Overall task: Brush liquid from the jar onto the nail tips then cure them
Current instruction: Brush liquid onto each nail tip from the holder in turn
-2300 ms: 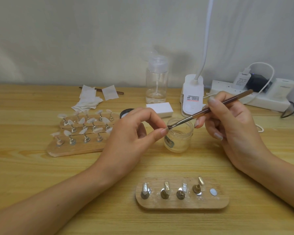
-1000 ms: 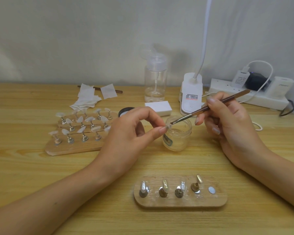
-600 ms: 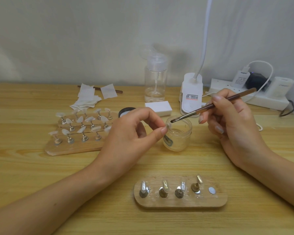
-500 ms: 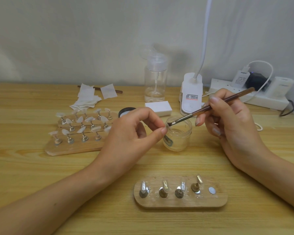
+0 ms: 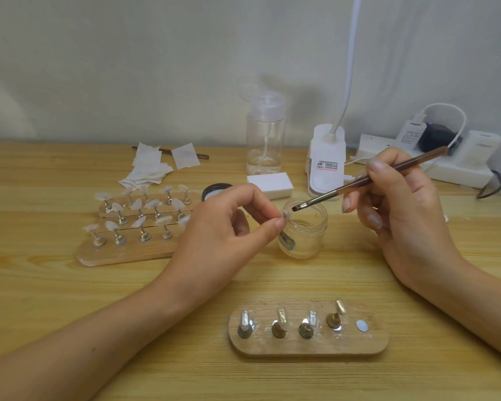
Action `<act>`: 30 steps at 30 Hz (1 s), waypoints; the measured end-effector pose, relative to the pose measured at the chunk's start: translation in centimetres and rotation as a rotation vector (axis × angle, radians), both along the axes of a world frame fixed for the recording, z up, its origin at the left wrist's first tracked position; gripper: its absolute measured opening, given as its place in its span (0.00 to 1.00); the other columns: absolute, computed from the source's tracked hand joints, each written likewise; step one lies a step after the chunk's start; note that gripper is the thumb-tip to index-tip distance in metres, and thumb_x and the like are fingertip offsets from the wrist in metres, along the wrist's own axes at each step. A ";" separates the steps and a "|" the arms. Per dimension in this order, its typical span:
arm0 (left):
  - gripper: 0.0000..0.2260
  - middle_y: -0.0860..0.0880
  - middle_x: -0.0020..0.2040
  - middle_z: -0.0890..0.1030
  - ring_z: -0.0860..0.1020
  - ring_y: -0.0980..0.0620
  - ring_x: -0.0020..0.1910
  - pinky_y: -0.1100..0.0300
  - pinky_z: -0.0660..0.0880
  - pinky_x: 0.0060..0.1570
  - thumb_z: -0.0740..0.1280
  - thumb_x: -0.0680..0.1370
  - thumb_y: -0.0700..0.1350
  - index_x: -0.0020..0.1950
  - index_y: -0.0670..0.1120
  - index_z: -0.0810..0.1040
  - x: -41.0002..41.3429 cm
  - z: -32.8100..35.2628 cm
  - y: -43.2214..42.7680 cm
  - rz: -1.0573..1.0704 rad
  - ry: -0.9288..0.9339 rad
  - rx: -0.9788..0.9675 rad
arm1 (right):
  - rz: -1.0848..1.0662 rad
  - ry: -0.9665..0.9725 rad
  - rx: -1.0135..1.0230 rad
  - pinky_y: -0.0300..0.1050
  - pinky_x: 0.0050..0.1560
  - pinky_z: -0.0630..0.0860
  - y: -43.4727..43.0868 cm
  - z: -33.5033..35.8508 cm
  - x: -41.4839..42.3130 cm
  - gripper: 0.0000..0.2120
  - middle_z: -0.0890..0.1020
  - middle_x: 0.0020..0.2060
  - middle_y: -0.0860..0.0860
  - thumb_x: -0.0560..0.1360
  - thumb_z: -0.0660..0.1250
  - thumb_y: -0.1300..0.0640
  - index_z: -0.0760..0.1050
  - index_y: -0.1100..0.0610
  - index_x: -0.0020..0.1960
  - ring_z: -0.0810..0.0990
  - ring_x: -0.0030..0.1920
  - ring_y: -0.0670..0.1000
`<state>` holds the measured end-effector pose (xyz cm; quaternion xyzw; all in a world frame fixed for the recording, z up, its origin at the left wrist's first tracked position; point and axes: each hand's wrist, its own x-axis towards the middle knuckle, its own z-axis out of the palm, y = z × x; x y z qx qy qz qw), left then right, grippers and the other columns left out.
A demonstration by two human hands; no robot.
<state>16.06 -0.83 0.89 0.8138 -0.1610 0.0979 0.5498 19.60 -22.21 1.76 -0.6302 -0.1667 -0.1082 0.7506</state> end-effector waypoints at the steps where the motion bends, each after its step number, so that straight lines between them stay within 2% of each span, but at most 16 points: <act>1: 0.04 0.59 0.40 0.82 0.70 0.55 0.29 0.67 0.69 0.29 0.74 0.75 0.45 0.41 0.50 0.80 0.0 0.0 0.0 -0.001 0.001 -0.003 | 0.013 -0.015 0.007 0.35 0.24 0.61 0.0 0.0 0.0 0.14 0.81 0.29 0.53 0.79 0.60 0.54 0.73 0.46 0.36 0.64 0.23 0.46; 8: 0.05 0.60 0.39 0.81 0.70 0.57 0.29 0.69 0.68 0.29 0.74 0.75 0.44 0.41 0.49 0.80 0.1 -0.1 -0.1 0.002 0.012 -0.013 | 0.039 -0.026 -0.036 0.34 0.23 0.61 0.3 0.1 -0.2 0.09 0.81 0.29 0.54 0.76 0.62 0.53 0.66 0.56 0.42 0.65 0.23 0.47; 14: 0.05 0.59 0.40 0.82 0.70 0.57 0.29 0.68 0.68 0.30 0.74 0.75 0.44 0.41 0.50 0.80 0.1 -0.1 -0.1 0.004 0.011 -0.015 | -0.007 -0.037 -0.048 0.35 0.24 0.61 0.4 0.1 -0.2 0.09 0.80 0.27 0.55 0.75 0.62 0.52 0.67 0.57 0.41 0.67 0.22 0.46; 18: 0.05 0.59 0.39 0.81 0.70 0.56 0.29 0.68 0.68 0.30 0.74 0.75 0.44 0.41 0.50 0.80 0.1 -0.1 -0.1 0.004 0.012 -0.011 | -0.027 -0.079 -0.027 0.34 0.24 0.62 0.1 0.0 -0.2 0.10 0.81 0.29 0.54 0.80 0.62 0.54 0.69 0.53 0.40 0.65 0.23 0.48; 21: 0.05 0.59 0.39 0.81 0.70 0.55 0.29 0.68 0.68 0.30 0.74 0.75 0.44 0.41 0.50 0.80 0.1 -0.1 -0.1 0.004 0.014 -0.016 | 0.023 -0.125 -0.022 0.34 0.24 0.63 0.1 0.1 -0.3 0.09 0.82 0.29 0.53 0.80 0.60 0.54 0.69 0.53 0.41 0.65 0.24 0.50; 25: 0.05 0.59 0.40 0.81 0.70 0.56 0.29 0.68 0.68 0.30 0.73 0.75 0.45 0.41 0.51 0.80 0.0 -0.1 -0.1 0.001 0.010 -0.016 | 0.069 -0.159 -0.035 0.32 0.25 0.64 0.4 0.1 -0.4 0.09 0.82 0.30 0.54 0.77 0.62 0.52 0.69 0.55 0.42 0.70 0.23 0.44; 30: 0.05 0.59 0.39 0.81 0.70 0.56 0.29 0.68 0.68 0.29 0.73 0.75 0.44 0.41 0.50 0.80 0.1 -0.1 -0.1 0.004 0.010 -0.022 | 0.064 -0.156 -0.040 0.32 0.25 0.64 0.4 0.0 -0.3 0.09 0.82 0.30 0.53 0.77 0.62 0.51 0.68 0.55 0.42 0.70 0.23 0.43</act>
